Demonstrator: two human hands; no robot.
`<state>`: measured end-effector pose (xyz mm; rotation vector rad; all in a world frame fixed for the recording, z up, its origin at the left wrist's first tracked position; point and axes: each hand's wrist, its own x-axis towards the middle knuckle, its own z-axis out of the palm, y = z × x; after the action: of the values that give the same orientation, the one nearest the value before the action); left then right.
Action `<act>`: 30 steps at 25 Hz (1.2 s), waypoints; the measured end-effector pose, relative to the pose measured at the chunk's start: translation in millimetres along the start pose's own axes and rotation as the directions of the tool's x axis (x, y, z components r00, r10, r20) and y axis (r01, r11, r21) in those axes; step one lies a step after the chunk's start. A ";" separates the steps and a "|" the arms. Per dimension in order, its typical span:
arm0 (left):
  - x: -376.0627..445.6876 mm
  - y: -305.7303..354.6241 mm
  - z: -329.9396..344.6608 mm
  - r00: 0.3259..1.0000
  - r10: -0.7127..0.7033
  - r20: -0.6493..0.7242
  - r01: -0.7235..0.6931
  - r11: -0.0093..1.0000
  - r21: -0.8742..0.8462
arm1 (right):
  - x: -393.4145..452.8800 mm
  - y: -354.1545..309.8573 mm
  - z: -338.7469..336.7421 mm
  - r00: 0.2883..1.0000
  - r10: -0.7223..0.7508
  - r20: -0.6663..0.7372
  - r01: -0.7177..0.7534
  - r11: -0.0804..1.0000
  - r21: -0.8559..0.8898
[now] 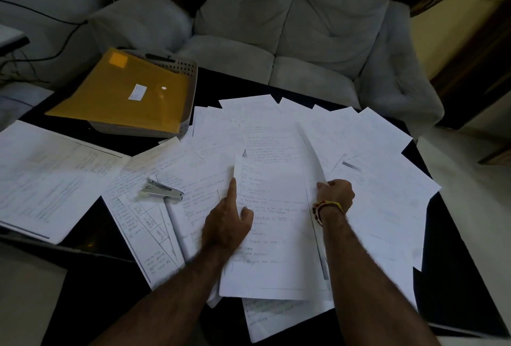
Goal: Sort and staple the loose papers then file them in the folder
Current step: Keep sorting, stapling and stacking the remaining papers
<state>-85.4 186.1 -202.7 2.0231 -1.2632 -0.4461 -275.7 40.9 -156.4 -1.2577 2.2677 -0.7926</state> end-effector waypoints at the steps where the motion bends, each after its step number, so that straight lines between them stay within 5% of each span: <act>1: -0.4 -0.3 0.5 1.000 0.004 0.000 -0.004 1.000 -0.001 | -5.6 -2.8 -4.4 0.998 -0.062 -0.025 0.062 0.998 -0.016; 4: -1.8 1.4 -1.6 1.000 0.009 0.021 -0.009 1.000 0.000 | -22.4 -18.3 -23.4 0.929 -0.310 -0.199 0.307 0.950 -0.049; 6: -1.6 2.6 -3.6 0.999 0.000 0.037 0.001 1.000 -0.006 | -28.9 -33.8 -44.8 0.804 -0.452 -0.387 0.500 0.866 0.027; 10: 0.8 -5.8 -8.4 0.990 0.024 0.140 -0.009 0.994 -0.108 | -41.1 -57.0 -106.4 0.628 -0.376 -0.681 0.644 0.743 0.183; 12: 2.0 -11.5 -10.7 0.980 0.076 0.182 -0.047 0.986 -0.158 | -52.0 -48.4 -124.0 0.713 -0.207 -0.670 0.539 0.772 0.336; 17: 2.2 -11.4 -12.9 0.984 0.018 0.178 0.012 0.985 -0.170 | -88.2 27.5 -84.4 0.954 0.055 -0.294 0.095 0.876 0.472; 23: 10.1 4.0 -14.9 0.953 -0.205 0.225 0.272 0.904 -0.330 | -133.4 77.2 -47.5 0.988 0.151 -0.046 -0.126 0.932 0.339; 27: 12.0 4.4 -12.0 0.971 -0.186 0.153 0.211 0.963 -0.168 | -126.7 80.0 -42.1 0.997 0.056 0.061 -0.065 0.987 0.146; 30: 5.9 14.2 -19.1 0.992 -0.110 0.060 0.123 0.951 -0.283 | -116.5 82.5 -46.8 0.994 -0.023 0.103 0.022 1.000 0.013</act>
<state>-80.1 184.0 -178.9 1.8543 -1.0398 -0.6919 -297.1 189.3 -165.5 -1.2913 2.1677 -0.7304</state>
